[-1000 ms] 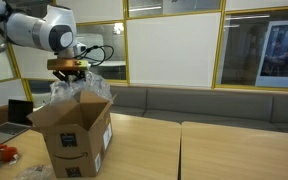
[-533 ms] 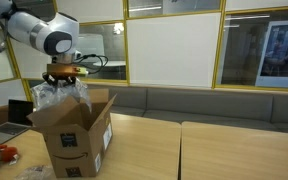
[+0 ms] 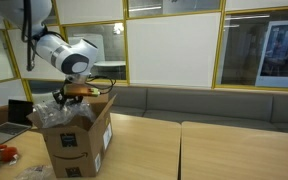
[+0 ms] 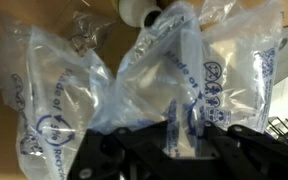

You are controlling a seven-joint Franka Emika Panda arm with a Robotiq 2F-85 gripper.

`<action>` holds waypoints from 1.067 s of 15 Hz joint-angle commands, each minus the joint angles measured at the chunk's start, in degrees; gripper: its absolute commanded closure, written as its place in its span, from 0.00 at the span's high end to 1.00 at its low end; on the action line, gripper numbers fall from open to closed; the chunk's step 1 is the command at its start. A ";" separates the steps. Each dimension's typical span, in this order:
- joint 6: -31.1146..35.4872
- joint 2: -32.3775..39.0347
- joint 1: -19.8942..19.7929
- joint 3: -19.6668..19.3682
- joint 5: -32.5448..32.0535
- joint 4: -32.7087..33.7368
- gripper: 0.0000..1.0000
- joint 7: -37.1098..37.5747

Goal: Put the objects on the table into the cardboard box

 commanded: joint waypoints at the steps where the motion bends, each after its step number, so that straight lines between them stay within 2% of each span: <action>1: -1.74 3.73 -0.53 -0.19 0.61 2.31 0.14 -2.05; 10: -1.48 10.64 -0.76 0.21 -0.08 4.70 0.14 -0.65; 11: -1.26 10.96 -0.65 0.15 -0.28 4.76 0.19 -0.27; 12: -1.13 11.35 -0.52 0.02 -0.52 4.98 0.40 0.32; 13: -0.93 11.68 -0.46 -0.03 -0.67 5.10 0.44 0.61; 16: -0.77 12.29 -0.39 -0.17 -1.23 5.31 0.69 1.42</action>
